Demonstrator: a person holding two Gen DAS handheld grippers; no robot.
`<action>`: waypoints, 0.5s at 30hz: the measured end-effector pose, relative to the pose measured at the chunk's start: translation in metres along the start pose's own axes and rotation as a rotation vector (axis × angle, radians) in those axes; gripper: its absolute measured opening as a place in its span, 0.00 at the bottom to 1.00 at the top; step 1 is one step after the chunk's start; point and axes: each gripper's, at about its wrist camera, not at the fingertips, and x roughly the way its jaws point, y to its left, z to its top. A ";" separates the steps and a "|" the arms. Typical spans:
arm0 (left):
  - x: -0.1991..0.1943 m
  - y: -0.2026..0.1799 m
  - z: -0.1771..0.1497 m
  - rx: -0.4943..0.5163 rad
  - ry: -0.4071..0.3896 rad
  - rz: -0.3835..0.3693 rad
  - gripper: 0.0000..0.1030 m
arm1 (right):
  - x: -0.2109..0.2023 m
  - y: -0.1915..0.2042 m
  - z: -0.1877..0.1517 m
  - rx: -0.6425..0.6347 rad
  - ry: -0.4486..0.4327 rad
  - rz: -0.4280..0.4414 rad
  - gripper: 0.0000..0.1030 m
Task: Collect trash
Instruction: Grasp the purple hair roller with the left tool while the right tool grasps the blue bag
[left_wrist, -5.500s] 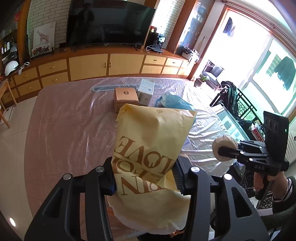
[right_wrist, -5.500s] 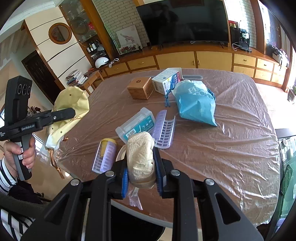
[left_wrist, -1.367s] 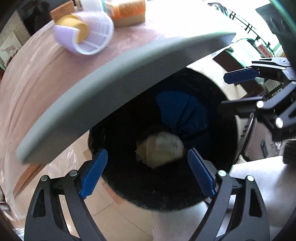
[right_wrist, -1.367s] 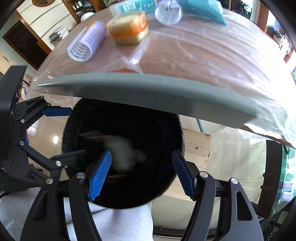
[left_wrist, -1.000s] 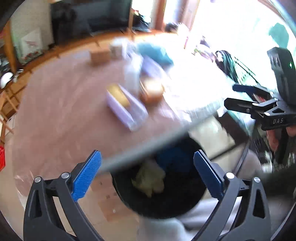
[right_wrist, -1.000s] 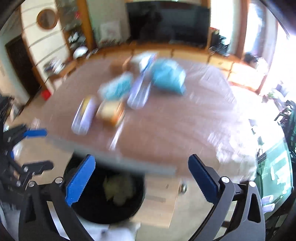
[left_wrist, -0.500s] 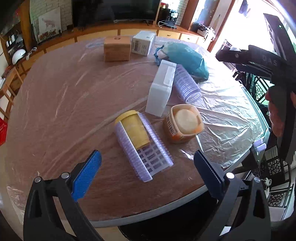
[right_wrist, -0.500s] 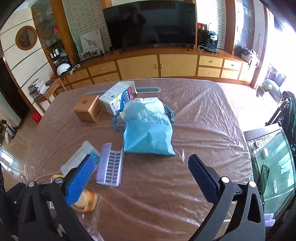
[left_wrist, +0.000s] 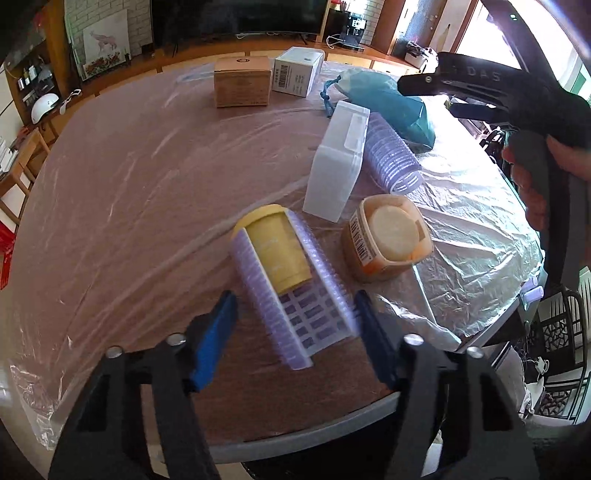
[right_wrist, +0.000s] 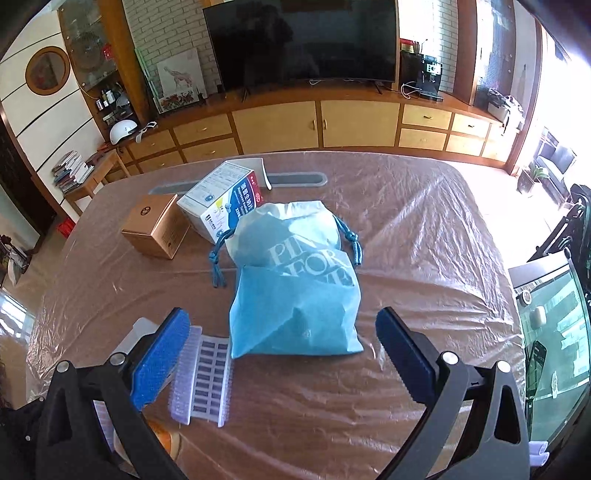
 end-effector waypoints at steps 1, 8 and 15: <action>-0.001 0.001 0.000 -0.002 0.003 -0.008 0.51 | 0.003 0.000 0.001 -0.002 0.001 -0.001 0.96; -0.019 0.008 0.011 0.007 -0.041 -0.031 0.44 | 0.028 -0.001 0.010 -0.010 0.039 -0.007 0.96; -0.033 0.015 0.027 0.008 -0.087 -0.049 0.43 | 0.047 -0.008 0.009 0.053 0.093 0.038 0.77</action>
